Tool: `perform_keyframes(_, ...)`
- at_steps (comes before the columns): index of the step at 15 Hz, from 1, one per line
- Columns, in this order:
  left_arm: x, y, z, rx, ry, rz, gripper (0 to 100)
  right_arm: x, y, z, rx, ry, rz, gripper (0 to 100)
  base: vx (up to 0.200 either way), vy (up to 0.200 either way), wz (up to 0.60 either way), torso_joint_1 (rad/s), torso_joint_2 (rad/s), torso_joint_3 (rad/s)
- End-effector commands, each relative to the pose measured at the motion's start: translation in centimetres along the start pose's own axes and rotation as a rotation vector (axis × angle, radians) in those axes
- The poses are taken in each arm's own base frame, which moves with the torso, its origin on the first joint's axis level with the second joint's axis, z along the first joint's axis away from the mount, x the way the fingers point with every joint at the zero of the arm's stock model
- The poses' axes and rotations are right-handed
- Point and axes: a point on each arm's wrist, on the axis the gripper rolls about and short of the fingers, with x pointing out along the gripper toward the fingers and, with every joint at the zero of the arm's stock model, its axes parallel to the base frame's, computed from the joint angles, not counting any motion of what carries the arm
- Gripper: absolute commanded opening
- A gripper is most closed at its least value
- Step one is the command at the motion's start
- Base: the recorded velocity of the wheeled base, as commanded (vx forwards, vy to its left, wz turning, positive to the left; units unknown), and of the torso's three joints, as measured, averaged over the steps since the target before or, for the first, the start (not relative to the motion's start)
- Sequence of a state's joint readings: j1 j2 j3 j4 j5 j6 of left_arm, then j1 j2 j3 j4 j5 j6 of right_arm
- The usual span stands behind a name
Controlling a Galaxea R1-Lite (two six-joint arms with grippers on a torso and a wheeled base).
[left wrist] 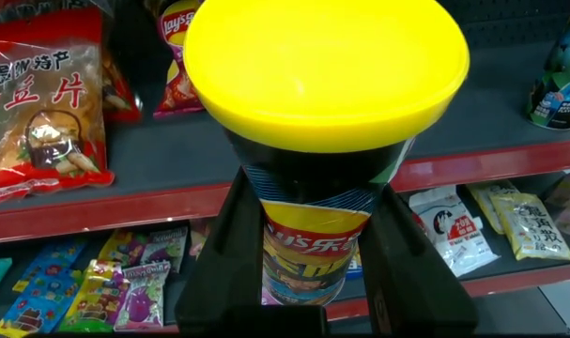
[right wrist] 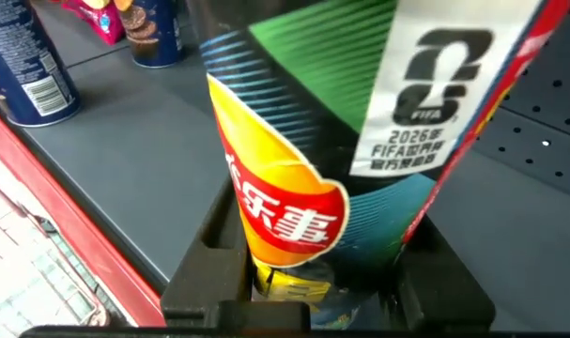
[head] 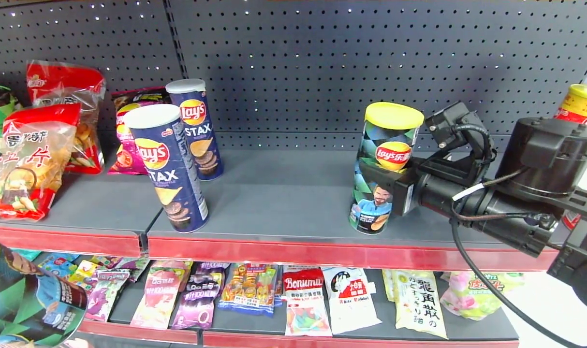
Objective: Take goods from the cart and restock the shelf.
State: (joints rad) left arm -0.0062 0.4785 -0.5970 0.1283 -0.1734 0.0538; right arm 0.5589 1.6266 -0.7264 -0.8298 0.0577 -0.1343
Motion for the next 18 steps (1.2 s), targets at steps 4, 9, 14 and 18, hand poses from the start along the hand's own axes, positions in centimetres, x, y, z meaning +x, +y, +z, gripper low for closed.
perform_keyframes(4, 0.1, 0.0, 0.0, -0.001, 0.002, 0.0, 0, -0.5, 0.4, 0.5, -0.004, -0.018, 0.005, 0, 0.0, 0.0, 0.0, 0.0, 0.0, 0.0)
perform_keyframes(9, 0.0, 0.0, 0.0, 0.0, 0.001, 0.0, 0, -0.7, 1.0, 0.7, -0.012, -0.022, 0.006, 0, 0.0, 0.0, 0.0, 0.0, 0.0, 0.0)
perform_keyframes(14, 0.0, 0.0, 0.0, 0.0, 0.001, 0.0, 0, -1.3, 1.2, 0.0, -0.011, 0.007, 0.01, 0, 0.0, 0.0, 0.0, 0.0, 0.0, 0.0)
perform_keyframes(18, 0.1, 0.0, 0.0, -0.001, 0.004, 0.0, 0, -1.4, 1.2, -0.4, -0.008, 0.021, 0.009, 0, 0.0, 0.0, 0.0, 0.0, 0.0, 0.0)
